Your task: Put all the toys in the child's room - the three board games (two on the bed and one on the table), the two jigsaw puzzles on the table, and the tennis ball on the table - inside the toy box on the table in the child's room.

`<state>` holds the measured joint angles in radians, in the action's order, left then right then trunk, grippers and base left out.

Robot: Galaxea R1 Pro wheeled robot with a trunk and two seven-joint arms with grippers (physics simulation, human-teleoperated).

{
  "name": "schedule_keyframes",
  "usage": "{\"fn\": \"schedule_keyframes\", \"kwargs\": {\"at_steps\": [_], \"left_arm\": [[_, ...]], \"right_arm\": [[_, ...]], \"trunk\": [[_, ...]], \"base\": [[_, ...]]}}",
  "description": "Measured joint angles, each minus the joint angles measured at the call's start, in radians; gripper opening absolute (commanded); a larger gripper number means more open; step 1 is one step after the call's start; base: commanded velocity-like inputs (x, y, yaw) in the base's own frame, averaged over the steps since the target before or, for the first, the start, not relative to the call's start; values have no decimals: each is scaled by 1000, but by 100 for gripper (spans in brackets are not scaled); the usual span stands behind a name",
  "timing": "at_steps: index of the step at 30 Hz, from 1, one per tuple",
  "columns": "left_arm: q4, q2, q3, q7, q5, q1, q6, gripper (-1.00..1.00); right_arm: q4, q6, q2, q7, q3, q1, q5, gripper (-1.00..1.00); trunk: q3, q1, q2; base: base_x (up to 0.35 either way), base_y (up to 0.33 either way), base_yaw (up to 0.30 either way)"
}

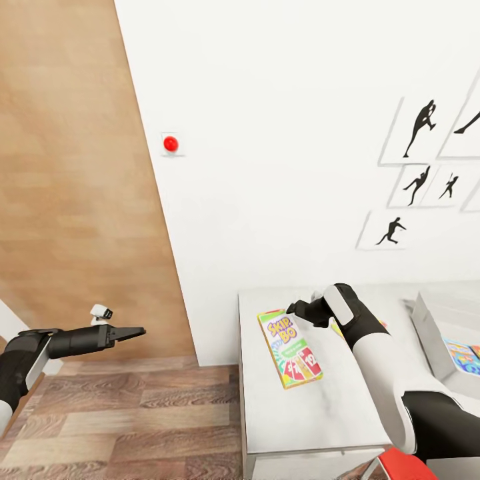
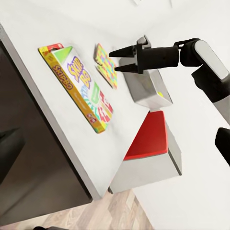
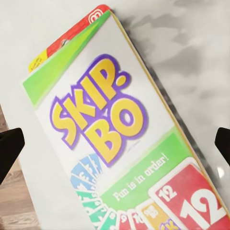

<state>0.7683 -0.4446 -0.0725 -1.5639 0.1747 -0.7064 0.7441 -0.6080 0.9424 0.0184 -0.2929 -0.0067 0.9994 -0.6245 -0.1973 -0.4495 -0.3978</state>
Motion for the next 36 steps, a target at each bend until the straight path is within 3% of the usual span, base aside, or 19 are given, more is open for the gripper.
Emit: {"fn": "schedule_keyframes", "kwargs": {"at_steps": [36], "left_arm": [[0, 0, 0, 1, 0, 0, 0, 100]], "right_arm": [[0, 1, 0, 3, 3, 0, -3, 100]], "trunk": [[-59, 0, 0]], "base": [[0, 0, 0]]}}
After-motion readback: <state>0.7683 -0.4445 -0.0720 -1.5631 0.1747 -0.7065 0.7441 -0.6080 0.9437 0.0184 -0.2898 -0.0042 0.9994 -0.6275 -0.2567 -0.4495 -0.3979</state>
